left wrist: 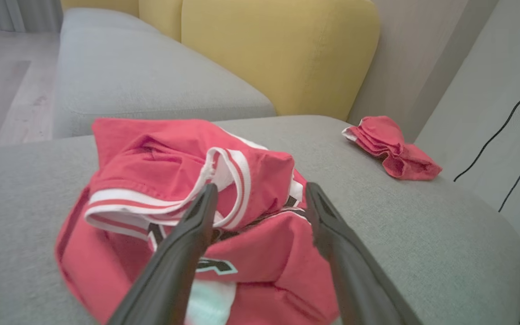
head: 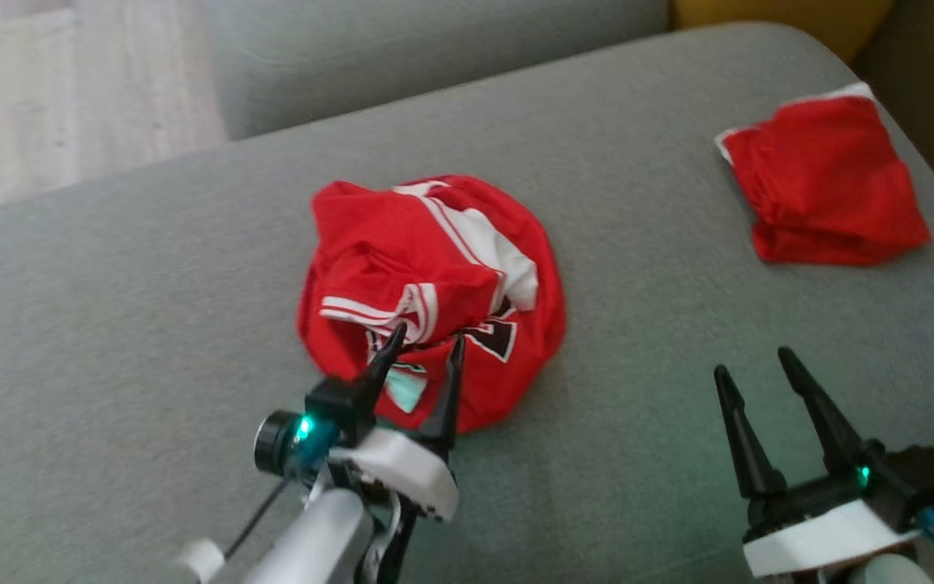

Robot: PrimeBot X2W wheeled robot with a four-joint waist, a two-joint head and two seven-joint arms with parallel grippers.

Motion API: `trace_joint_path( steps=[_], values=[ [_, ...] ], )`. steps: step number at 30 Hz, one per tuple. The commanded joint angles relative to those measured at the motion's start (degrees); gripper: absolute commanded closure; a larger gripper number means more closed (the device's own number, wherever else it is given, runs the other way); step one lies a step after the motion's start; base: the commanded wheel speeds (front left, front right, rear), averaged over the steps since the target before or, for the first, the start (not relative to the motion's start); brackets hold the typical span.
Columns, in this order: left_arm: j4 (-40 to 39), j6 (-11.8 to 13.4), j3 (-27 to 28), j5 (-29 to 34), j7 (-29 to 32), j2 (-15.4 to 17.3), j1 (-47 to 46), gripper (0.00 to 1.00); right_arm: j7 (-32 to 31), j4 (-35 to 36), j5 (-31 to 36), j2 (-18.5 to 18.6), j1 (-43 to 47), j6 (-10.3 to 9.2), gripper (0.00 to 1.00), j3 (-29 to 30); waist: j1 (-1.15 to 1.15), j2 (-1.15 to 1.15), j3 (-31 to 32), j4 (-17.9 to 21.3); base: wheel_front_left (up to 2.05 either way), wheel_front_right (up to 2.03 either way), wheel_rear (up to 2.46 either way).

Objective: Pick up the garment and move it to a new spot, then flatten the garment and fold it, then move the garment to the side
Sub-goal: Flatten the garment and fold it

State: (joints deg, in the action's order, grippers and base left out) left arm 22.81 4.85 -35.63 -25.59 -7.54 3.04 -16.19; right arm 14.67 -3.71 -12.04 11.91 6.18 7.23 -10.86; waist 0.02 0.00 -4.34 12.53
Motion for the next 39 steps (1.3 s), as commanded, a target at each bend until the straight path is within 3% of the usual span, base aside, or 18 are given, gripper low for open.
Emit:
trace_joint_path(
  steps=[1, 8, 12, 13, 14, 15, 21, 26, 34, 39],
  values=[
    [-0.89, -0.15, 1.14, -0.95, 0.30, -0.15, -2.60, 0.00, 0.33, 2.02, -0.23, 1.60, -2.03, 0.25, 0.00, -0.98, -0.02, 0.00, -1.50, 1.73, 0.00, 0.00, 0.00],
    [4.69, -0.46, 0.67, -3.72, 2.26, -0.16, -7.36, 0.00, 0.33, 1.72, -0.39, 1.63, -2.98, 0.25, 0.00, -1.05, -0.02, 0.00, -2.57, 4.85, 0.00, 0.00, 0.00],
    [6.65, -1.92, -0.15, -4.62, 2.23, -0.16, -10.11, 0.00, 0.33, 1.41, -0.41, 1.31, -3.12, 0.25, 0.00, -0.99, -0.02, 0.00, -2.41, 6.61, 0.00, 0.00, 0.00],
    [6.84, -2.20, -0.22, -4.74, 1.97, -0.16, -10.86, 0.05, 0.33, 1.37, -0.41, 1.18, -3.11, 0.25, 0.00, -0.97, -0.02, 0.00, -2.31, 7.00, 0.00, 0.00, 0.00],
    [7.02, -2.44, -0.26, -4.90, 1.71, -0.16, -11.69, 0.57, 0.33, 1.33, -0.39, 1.07, -3.10, 0.25, 0.00, -1.03, -0.02, 0.00, -2.21, 7.37, 0.00, 0.00, 0.00],
    [7.23, -2.87, -0.44, -4.80, 1.50, -0.16, -12.74, 1.00, 0.33, 1.32, -0.38, 0.96, -3.10, 0.25, 0.00, -1.08, -0.02, 0.00, -2.17, 7.75, 0.00, 0.00, 0.00],
    [8.17, -7.15, -0.20, -4.50, 0.84, -0.10, -23.46, 1.00, 0.33, 1.58, -0.56, -0.13, -3.76, 0.25, 0.00, -1.16, -0.02, 0.00, -2.98, 9.64, 0.00, 0.00, 0.00],
    [10.81, -10.62, 2.00, -5.77, -0.08, -0.10, -39.35, 1.00, 0.33, 1.43, -0.61, -1.33, -4.63, 0.25, 0.00, -1.39, -0.02, 0.00, -3.90, 10.27, 0.00, 0.00, 0.00],
    [13.15, -11.90, 6.95, -10.79, -3.91, -0.08, -54.88, 1.00, 0.33, 1.59, -0.38, -0.56, -4.06, 0.25, 0.00, -0.49, -0.02, 0.00, -1.82, 8.21, 0.00, 0.00, 0.00],
    [8.80, -12.10, 9.20, -14.53, -5.81, 0.20, -56.20, 1.00, 0.33, 2.41, 0.15, 0.38, -2.80, 0.25, 0.00, 1.47, -0.02, 0.00, -1.04, 3.69, 0.00, 0.00, 0.00]
  ],
)
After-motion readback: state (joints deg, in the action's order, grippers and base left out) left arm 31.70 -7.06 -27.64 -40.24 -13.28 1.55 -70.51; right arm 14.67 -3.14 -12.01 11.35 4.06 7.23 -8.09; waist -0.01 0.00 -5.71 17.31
